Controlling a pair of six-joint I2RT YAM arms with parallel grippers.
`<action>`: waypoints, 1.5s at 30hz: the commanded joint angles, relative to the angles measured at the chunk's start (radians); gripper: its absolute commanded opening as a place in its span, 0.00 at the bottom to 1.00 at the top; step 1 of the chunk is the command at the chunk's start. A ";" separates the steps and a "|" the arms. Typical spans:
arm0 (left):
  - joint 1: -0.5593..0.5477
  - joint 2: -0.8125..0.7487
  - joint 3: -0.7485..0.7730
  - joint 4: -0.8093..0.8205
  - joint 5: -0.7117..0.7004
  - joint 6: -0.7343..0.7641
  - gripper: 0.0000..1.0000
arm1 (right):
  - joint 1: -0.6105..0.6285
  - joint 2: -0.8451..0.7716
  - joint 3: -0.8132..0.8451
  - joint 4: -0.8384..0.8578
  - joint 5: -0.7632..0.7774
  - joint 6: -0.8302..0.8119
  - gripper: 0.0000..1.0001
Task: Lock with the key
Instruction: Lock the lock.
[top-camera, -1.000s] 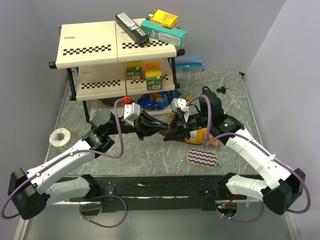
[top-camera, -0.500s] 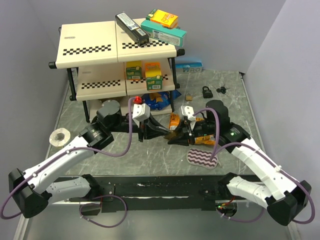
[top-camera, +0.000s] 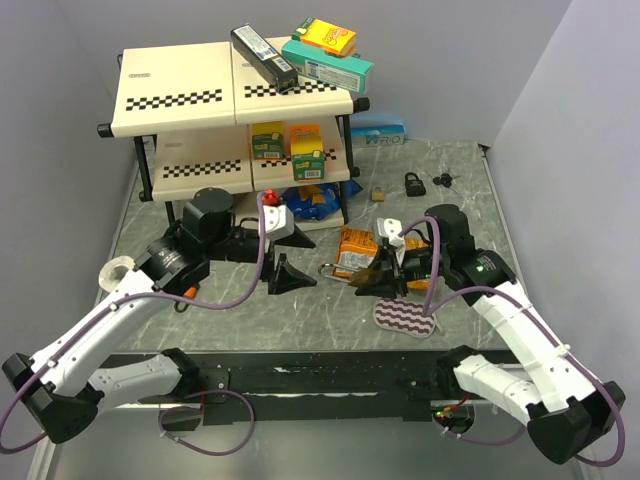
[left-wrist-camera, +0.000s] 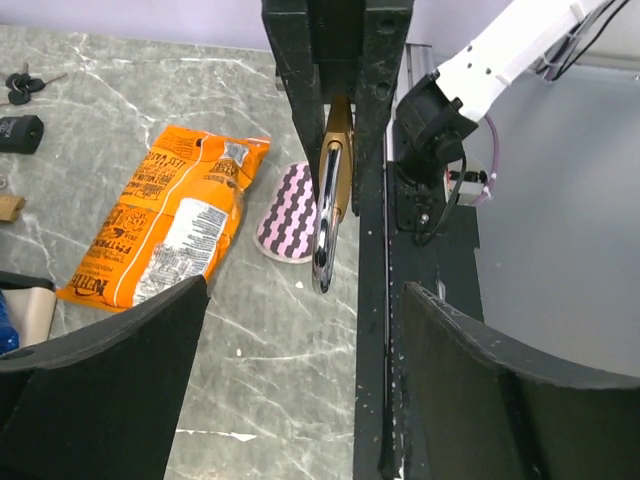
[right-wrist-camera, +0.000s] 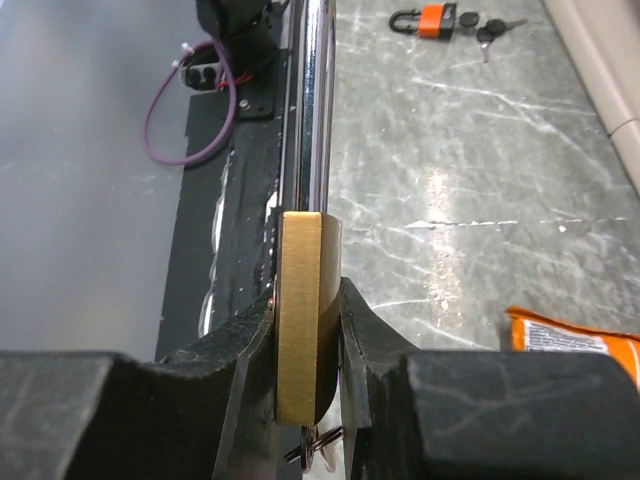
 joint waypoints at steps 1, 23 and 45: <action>0.000 -0.013 -0.002 -0.004 0.030 0.072 0.80 | -0.004 -0.005 0.102 -0.040 -0.051 -0.093 0.00; -0.109 0.090 -0.021 0.127 0.027 0.026 0.09 | 0.053 0.028 0.160 -0.054 0.003 -0.065 0.00; 0.039 0.122 -0.067 0.269 0.069 -0.244 0.01 | 0.035 0.062 0.190 -0.106 0.001 -0.111 0.00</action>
